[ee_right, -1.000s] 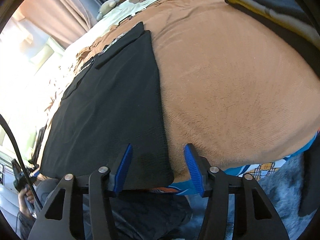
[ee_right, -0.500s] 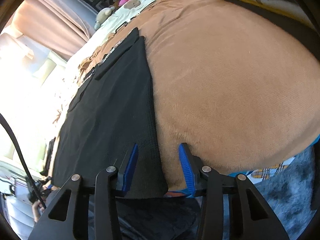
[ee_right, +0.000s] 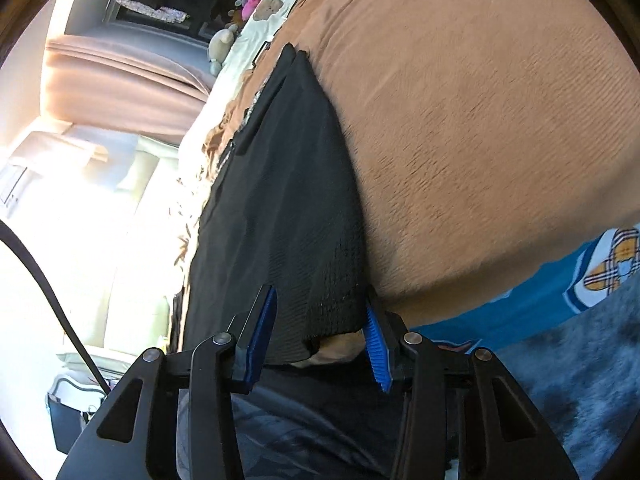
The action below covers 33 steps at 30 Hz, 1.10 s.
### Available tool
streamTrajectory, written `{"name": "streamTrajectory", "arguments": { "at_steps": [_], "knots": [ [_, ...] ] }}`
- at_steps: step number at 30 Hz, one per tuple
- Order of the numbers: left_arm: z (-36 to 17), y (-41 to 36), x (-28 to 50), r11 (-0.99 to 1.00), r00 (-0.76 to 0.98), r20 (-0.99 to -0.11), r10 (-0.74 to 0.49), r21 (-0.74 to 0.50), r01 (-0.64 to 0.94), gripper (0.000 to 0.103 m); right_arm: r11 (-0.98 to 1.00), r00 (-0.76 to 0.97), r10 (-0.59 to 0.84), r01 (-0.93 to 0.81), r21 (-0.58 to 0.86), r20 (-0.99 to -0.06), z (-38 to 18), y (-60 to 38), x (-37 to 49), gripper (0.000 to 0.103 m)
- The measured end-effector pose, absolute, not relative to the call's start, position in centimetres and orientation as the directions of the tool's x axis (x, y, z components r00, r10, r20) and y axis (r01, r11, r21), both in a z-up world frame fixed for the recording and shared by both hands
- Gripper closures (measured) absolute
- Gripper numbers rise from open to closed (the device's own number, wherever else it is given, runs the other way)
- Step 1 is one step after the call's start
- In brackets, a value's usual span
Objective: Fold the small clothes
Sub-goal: 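Move both tools to the hem of the black shirt, then grasp the shirt hem with the right tool while the left tool grasps it too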
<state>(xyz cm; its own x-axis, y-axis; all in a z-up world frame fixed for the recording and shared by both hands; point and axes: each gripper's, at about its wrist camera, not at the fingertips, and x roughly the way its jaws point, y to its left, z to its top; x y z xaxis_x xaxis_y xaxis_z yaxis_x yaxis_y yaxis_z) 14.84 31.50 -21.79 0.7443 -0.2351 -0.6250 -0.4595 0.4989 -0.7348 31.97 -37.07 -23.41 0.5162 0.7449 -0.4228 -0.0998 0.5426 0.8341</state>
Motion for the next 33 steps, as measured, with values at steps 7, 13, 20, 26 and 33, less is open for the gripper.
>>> {"name": "streamTrajectory", "arguments": {
  "at_steps": [7,13,20,26,33],
  "knots": [
    [-21.7,31.8,15.5,0.464,0.755,-0.611,-0.237,-0.754,-0.464,0.056,0.508,0.523,0.757,-0.094,0.856,-0.392,-24.8,-36.9,32.4,0.063],
    [-21.9,31.2,14.9,0.400,0.768,-0.577,-0.278,-0.797,-0.453,0.056,0.516,0.537,0.746,-0.093,0.852,-0.393,-24.8,-36.5,32.4,0.063],
    [-22.3,29.5,14.8,0.394,0.769,-0.568,-0.293,-0.805,-0.444,0.056,0.558,0.521,0.736,-0.103,0.823,-0.433,-24.2,-34.5,32.7,0.063],
    [-21.8,29.4,15.4,0.398,0.777,-0.587,-0.228,-0.784,-0.476,0.058,0.595,0.548,0.695,-0.076,0.800,-0.465,-23.3,-34.0,33.1,0.078],
    [-22.1,30.0,15.5,0.365,0.784,-0.596,-0.176,-0.779,-0.510,0.069,0.588,0.602,0.658,-0.035,0.808,-0.453,-22.7,-34.9,32.7,0.089]
  ]
}}
